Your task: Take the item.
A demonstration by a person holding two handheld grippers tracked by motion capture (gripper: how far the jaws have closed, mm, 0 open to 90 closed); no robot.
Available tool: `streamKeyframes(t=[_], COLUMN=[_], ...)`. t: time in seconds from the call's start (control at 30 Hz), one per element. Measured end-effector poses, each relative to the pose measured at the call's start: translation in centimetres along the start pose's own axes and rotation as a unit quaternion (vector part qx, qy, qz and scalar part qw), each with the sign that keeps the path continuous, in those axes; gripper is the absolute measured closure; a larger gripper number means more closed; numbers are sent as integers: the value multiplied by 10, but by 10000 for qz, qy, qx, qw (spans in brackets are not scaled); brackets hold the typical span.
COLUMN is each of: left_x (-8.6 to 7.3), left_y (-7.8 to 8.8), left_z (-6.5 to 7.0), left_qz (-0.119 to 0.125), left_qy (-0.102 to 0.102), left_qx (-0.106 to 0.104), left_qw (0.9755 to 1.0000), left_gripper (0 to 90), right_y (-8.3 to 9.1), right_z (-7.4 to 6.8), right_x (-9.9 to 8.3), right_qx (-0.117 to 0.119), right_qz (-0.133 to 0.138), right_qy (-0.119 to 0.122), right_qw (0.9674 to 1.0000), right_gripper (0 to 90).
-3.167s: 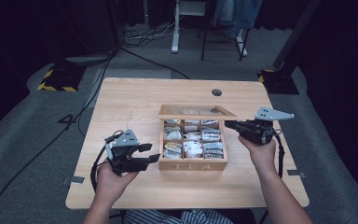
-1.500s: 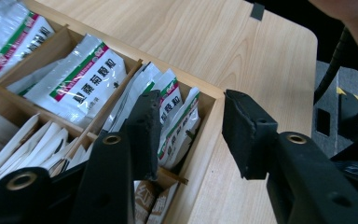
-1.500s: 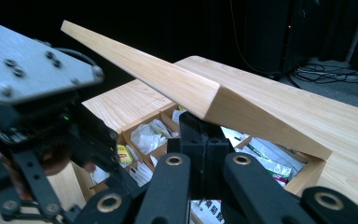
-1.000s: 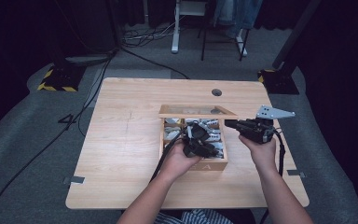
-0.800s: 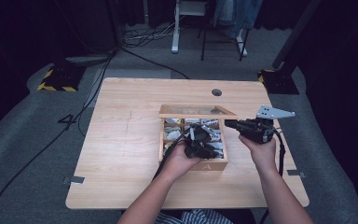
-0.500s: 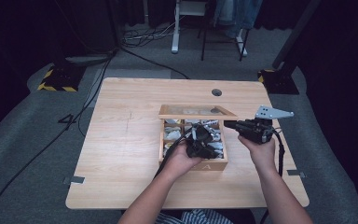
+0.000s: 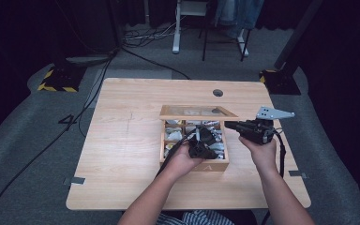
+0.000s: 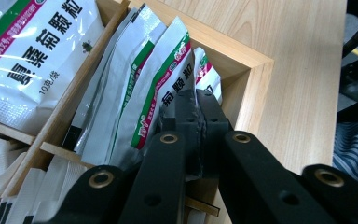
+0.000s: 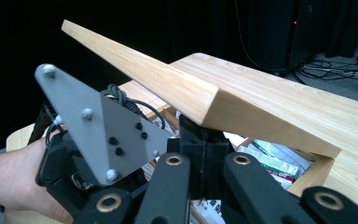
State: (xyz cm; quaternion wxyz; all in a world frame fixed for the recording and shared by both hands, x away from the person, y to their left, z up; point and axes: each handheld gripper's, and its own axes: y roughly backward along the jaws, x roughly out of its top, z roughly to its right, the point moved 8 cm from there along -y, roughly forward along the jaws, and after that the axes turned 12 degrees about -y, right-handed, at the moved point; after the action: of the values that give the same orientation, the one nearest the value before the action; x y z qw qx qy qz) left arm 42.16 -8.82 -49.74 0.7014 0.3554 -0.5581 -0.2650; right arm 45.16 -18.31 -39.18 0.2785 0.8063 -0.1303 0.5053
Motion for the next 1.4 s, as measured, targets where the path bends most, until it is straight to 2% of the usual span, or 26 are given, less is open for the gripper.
streamKeyframes(t=[0.27, 0.43, 0.57, 0.77, 1.0, 1.4], left_x=[3, 12, 17, 22, 31, 29], left_y=[4, 18, 29, 43, 65, 93], left_z=[5, 10, 16, 18, 27, 29], left_qz=[-6, 164, 247, 484, 809, 1114], left_qy=[-326, -543, -660, -692, -826, -762], left_qx=[259, 573, 705, 774, 896, 988], left_qw=[9991, 9967, 9950, 9934, 9892, 9859], left_gripper=[898, 898, 899, 899, 898, 898], right_y=[0, 0, 0, 0, -1, -2], right_z=[0, 0, 0, 0, 1, 1], right_x=[0, 0, 1, 1, 0, 0], right_qx=[1, 8, 5, 9, -8, -19], right_qz=[1, -5, 3, 1, 0, 1], right_qy=[1, 19, 26, 25, 10, 7], right_qw=[10000, 10000, 10000, 10000, 10000, 10000], right_gripper=[900, 900, 900, 900, 900, 900])
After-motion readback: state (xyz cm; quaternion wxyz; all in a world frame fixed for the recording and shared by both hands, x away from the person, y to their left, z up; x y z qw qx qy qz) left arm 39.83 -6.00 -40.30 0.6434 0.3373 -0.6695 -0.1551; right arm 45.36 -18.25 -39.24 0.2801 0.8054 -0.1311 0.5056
